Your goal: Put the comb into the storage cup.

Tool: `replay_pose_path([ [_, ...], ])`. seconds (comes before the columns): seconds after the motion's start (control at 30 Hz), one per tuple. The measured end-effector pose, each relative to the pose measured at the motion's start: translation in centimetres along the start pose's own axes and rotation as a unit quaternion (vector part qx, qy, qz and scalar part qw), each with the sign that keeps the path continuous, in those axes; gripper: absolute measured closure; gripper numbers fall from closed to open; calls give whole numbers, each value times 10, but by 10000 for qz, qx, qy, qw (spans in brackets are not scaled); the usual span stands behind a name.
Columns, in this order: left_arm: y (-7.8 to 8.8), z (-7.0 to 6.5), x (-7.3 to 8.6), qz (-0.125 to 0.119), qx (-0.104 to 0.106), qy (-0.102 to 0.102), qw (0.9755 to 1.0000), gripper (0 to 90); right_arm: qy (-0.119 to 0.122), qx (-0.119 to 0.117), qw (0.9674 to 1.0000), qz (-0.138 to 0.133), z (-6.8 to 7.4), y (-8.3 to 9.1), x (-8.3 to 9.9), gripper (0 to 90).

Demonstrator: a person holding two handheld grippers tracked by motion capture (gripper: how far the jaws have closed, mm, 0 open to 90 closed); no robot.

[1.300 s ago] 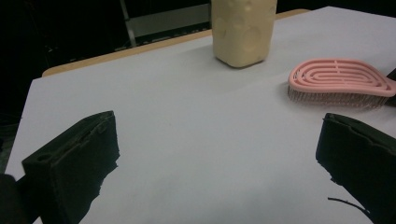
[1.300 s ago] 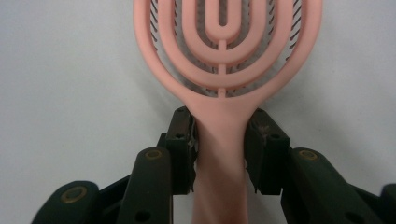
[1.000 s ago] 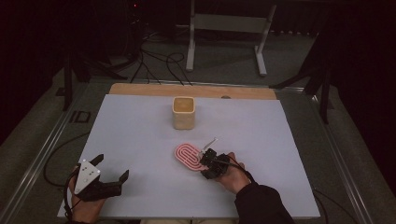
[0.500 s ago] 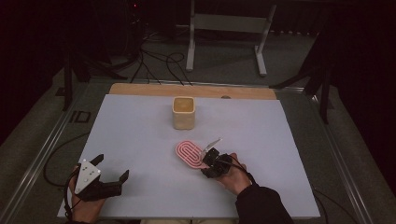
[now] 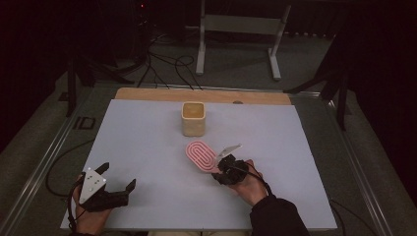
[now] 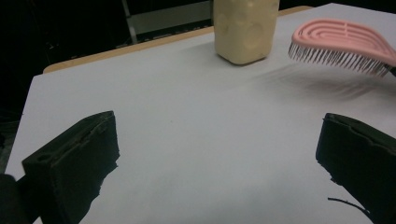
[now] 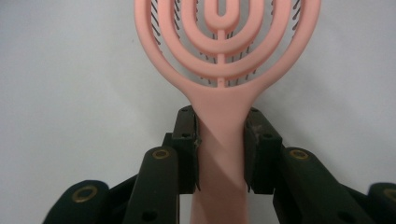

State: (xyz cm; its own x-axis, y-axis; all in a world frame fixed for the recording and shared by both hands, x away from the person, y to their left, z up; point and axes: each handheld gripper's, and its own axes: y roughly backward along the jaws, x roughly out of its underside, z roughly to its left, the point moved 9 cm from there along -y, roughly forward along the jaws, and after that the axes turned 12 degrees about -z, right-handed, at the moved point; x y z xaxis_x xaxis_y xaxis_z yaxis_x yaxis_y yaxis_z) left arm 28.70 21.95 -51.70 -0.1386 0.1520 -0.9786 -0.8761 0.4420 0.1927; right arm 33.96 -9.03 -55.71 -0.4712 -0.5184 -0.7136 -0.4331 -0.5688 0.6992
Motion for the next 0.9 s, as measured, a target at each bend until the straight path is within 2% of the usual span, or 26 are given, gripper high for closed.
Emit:
replay_pose_path([
  [0.1,0,0,0,6,-3,-2,10000,1,-82,-1,9998,-177,-2,3,-3,698],
  [0.5,-1,0,1,35,4,-9,10000,1,-41,104,9973,-724,-5,14,-13,698],
  [0.73,-1,1,1,11,5,-13,10000,1,-36,151,9948,-1010,-8,19,-17,699],
  [0.9,-1,2,1,34,-32,23,10000,1,-117,213,9913,-1293,-14,26,-21,699],
])
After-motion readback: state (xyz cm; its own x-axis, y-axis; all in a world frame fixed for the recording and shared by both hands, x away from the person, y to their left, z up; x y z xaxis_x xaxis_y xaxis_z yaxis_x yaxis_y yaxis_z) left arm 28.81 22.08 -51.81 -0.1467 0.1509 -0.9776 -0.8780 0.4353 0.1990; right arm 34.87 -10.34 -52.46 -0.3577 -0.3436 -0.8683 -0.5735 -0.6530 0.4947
